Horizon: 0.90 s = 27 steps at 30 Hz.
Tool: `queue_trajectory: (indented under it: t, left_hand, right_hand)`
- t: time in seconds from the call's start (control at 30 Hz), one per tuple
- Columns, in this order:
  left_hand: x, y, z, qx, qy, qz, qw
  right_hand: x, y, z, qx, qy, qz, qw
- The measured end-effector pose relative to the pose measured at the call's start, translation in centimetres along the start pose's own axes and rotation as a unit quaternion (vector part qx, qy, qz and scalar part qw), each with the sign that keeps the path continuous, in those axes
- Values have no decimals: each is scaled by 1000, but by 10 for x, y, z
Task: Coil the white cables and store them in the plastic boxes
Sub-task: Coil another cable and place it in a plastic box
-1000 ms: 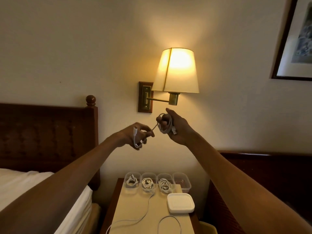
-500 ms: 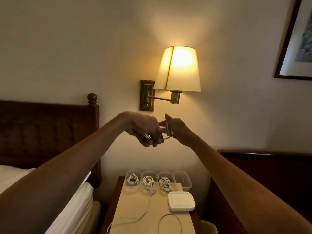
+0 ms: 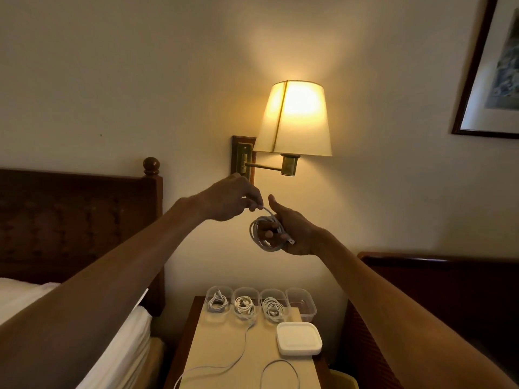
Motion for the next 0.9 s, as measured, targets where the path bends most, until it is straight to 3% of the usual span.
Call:
queue_trajectory:
  t: [0.1,0.23,0.4,0.53,0.7,0.9]
  left_hand:
    - [3,-2,-1,20,40,0,999]
    - [8,-10,0,129,105,44,985]
    - [10,-26,-10,331,114,143,926]
    - [12,-35,-22,421,88,222,875]
    - [12,-41,-23,415,129,249,865]
    - [11,-37,-14,346,164,219,897]
  right_hand:
    - [3,-4,-7,-58,-31,8,998]
    - [4,-15,-16,-112,-77,39,990]
    - [4,-21,-11,-120,-62,53,989]
    - [5,-17,-2,-93,-2,47,995]
    - [3,-20,15,-52,139,72,986]
    - [-3,-24,22,-2,185,77,980]
Point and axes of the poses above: each hand's wrist, its own x-axis away from the middle knuckle, its own z-axis out of the back of the hand, y = z × x, the point moved 9 cm from there along -x, towards the middle knuckle, and after that the axes turned 14 degrees about x, right-handed, at the moved point
